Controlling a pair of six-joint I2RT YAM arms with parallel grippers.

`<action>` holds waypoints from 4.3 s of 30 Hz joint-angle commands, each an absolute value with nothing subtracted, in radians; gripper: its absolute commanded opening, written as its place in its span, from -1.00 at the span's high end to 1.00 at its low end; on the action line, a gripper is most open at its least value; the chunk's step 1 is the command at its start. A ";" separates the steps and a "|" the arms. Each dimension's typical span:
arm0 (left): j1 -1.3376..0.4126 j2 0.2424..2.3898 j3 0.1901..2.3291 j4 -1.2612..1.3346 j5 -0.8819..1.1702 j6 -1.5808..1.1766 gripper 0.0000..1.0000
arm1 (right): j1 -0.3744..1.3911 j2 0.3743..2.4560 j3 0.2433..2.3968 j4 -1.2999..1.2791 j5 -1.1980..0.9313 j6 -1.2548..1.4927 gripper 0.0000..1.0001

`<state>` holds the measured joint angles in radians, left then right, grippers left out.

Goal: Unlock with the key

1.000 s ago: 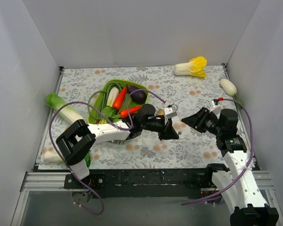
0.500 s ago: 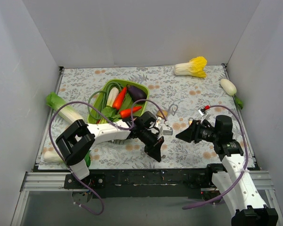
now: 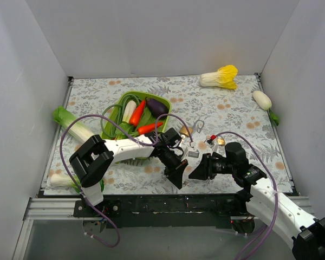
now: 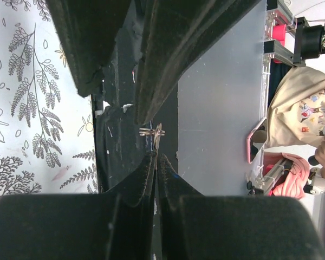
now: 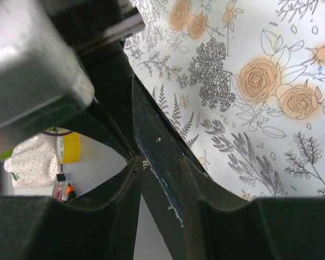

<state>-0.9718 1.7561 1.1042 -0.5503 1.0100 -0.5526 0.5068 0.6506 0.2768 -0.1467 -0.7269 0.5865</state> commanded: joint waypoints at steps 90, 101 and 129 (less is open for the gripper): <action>-0.957 1.255 0.638 0.667 0.361 -1.594 -0.02 | 0.678 0.226 0.204 0.362 -0.189 0.907 0.97; -0.960 1.243 0.629 0.660 0.327 -1.592 0.36 | 0.678 0.216 0.215 0.318 -0.183 0.890 0.97; -0.968 1.249 0.624 0.672 0.319 -1.595 0.67 | 0.678 0.206 0.230 0.264 -0.158 0.867 0.97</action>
